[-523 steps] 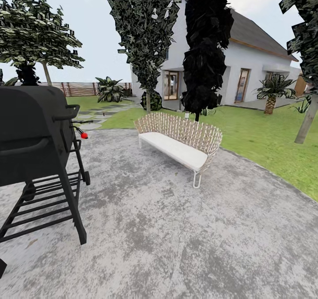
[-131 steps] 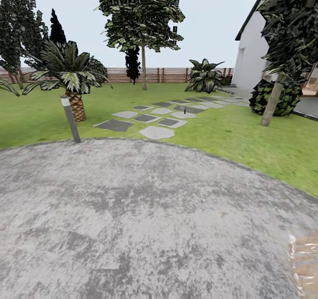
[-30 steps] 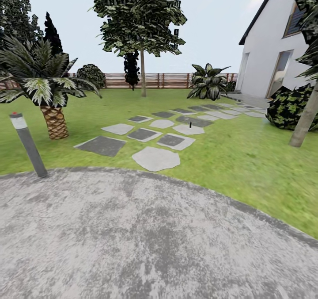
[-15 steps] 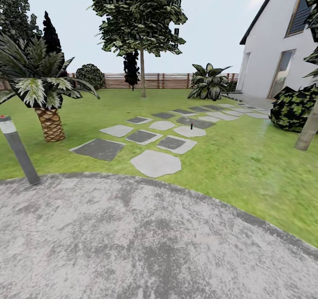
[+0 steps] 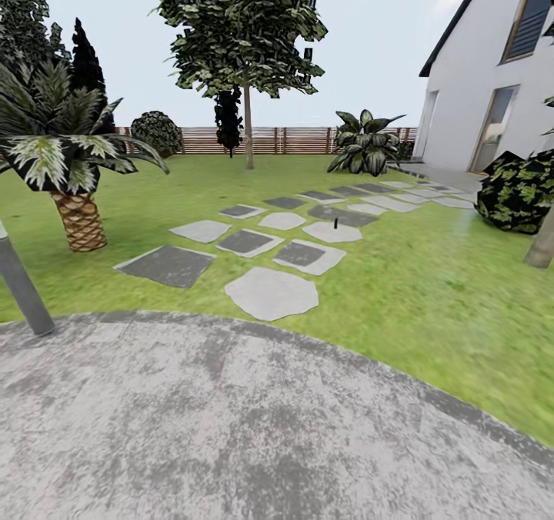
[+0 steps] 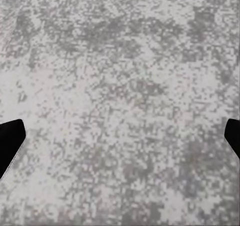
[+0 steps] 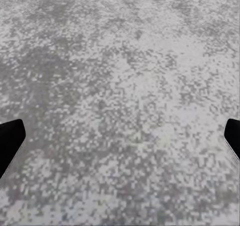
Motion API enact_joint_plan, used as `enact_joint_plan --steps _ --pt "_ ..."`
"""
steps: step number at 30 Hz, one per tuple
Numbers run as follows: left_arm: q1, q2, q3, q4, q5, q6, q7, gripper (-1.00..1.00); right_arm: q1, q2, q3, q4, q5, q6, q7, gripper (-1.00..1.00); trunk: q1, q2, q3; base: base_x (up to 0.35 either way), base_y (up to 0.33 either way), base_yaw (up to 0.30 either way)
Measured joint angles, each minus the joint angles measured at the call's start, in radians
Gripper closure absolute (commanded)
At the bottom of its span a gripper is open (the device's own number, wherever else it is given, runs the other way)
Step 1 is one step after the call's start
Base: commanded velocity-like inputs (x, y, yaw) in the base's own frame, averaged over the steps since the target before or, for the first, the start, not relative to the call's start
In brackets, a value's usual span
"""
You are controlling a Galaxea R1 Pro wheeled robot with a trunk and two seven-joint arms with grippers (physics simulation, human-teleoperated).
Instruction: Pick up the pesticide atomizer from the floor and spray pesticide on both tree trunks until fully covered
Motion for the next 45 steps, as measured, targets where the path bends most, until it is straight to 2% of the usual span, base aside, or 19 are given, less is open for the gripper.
enact_joint_plan --steps 45 --pt "0.0 0.0 0.0 0.0 0.0 -0.001 0.0 -1.0 0.0 0.0 0.0 0.0 0.0 0.0 0.0 -1.0 0.0 0.0 0.0 0.34 0.0 0.0"
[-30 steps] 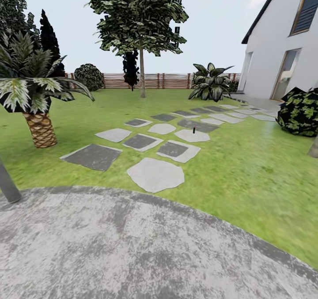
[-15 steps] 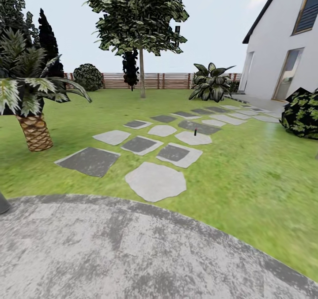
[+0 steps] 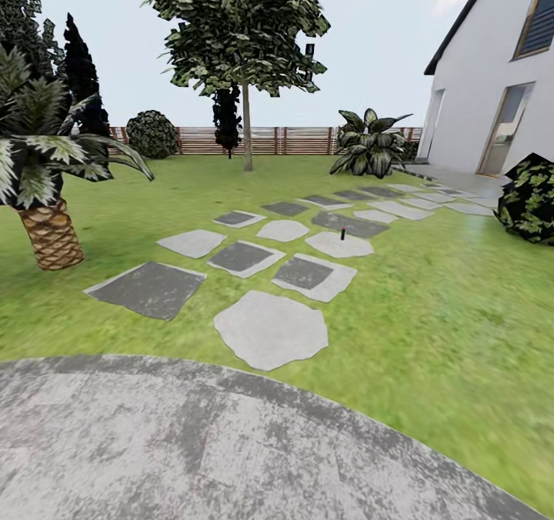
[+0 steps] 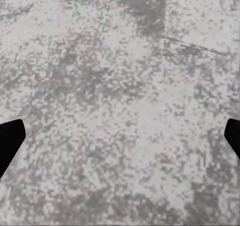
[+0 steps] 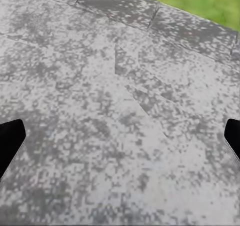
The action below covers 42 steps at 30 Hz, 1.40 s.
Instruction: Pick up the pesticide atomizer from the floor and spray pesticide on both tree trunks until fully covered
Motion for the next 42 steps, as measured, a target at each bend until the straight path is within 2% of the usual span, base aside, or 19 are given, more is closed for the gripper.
enact_joint_plan --steps 42 --pt "0.0 0.0 0.0 0.0 0.0 0.001 0.0 -1.0 0.0 0.0 0.0 0.0 0.0 0.0 -0.001 -1.0 0.0 0.0 0.0 0.34 0.0 -0.01"
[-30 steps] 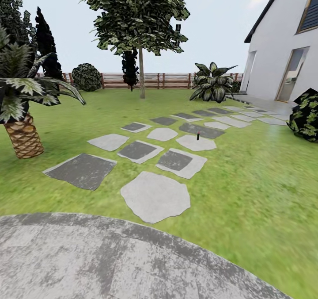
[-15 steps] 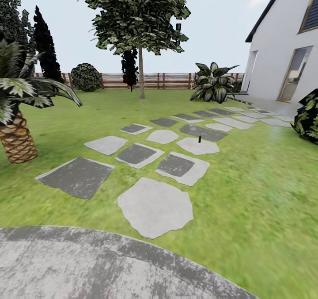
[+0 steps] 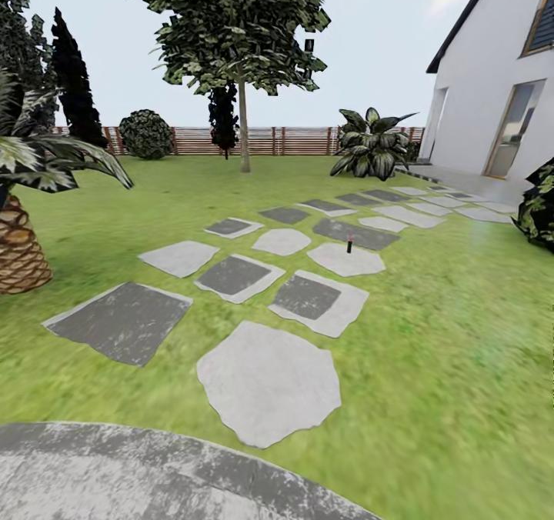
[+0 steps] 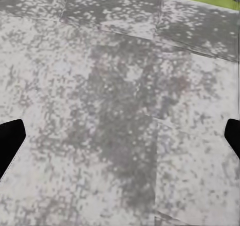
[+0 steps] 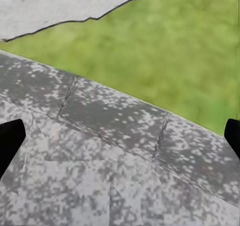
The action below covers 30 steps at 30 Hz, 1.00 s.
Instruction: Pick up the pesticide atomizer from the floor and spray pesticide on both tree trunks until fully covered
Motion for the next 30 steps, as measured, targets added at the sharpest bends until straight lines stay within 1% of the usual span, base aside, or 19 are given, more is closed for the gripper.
enact_joint_plan --steps 7,10,30 --pt "0.0 0.0 0.0 0.0 0.0 0.0 0.0 -1.0 0.0 0.0 0.0 0.0 0.0 0.0 0.0 -1.0 0.0 0.0 0.0 0.34 0.0 -0.262" --pt "0.0 0.0 0.0 0.0 0.0 -0.001 0.0 -1.0 0.0 0.0 0.0 0.0 0.0 0.0 0.0 -1.0 0.0 0.0 0.0 0.34 0.0 -0.135" --pt "0.0 0.0 0.0 0.0 0.0 -0.001 0.0 -1.0 0.0 0.0 -0.002 -0.001 -0.001 0.0 0.0 -1.0 0.0 0.0 0.0 0.34 0.0 -0.008"
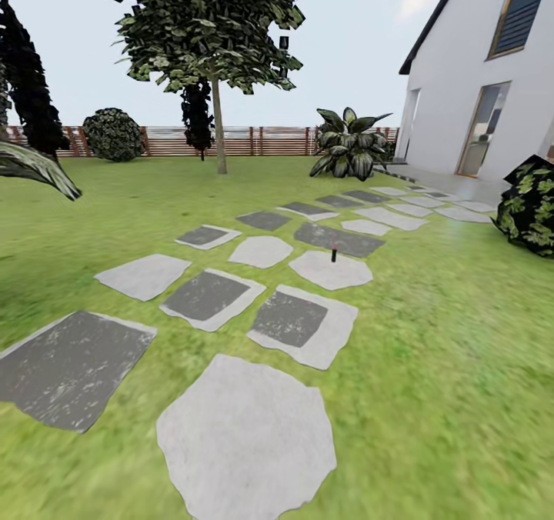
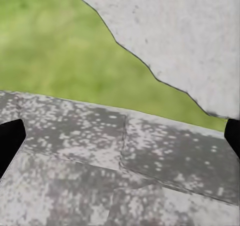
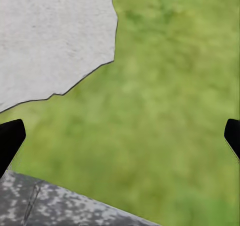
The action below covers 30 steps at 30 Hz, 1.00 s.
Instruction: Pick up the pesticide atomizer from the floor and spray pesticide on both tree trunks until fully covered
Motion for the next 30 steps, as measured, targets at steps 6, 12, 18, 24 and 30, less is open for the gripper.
enact_joint_plan --steps 6,12,18,24,30 --pt "0.0 0.0 0.0 0.0 0.0 0.0 0.0 -1.0 0.0 0.0 0.0 0.0 0.0 0.0 0.0 -1.0 0.0 0.0 0.0 0.34 0.0 0.0" --pt "0.0 0.0 0.0 0.0 0.0 0.0 0.0 -1.0 0.0 0.0 0.0 0.0 0.0 0.0 0.0 -1.0 0.0 0.0 0.0 0.34 0.0 0.0" --pt "0.0 0.0 0.0 0.0 0.0 0.0 0.0 -1.0 0.0 0.0 -0.001 -0.001 0.0 -0.001 0.0 -1.0 0.0 0.0 0.0 0.34 0.0 0.0" --pt "0.0 0.001 0.001 0.0 0.0 0.0 0.0 -1.0 0.0 0.0 -0.003 -0.002 -0.001 -0.001 0.0 -1.0 0.0 0.0 0.0 0.34 0.0 0.0" --pt "0.0 0.011 0.008 -0.001 0.003 -0.005 0.0 -1.0 0.0 0.0 -0.005 -0.011 -0.003 0.0 0.001 -1.0 0.0 0.0 0.0 0.34 0.0 0.0"
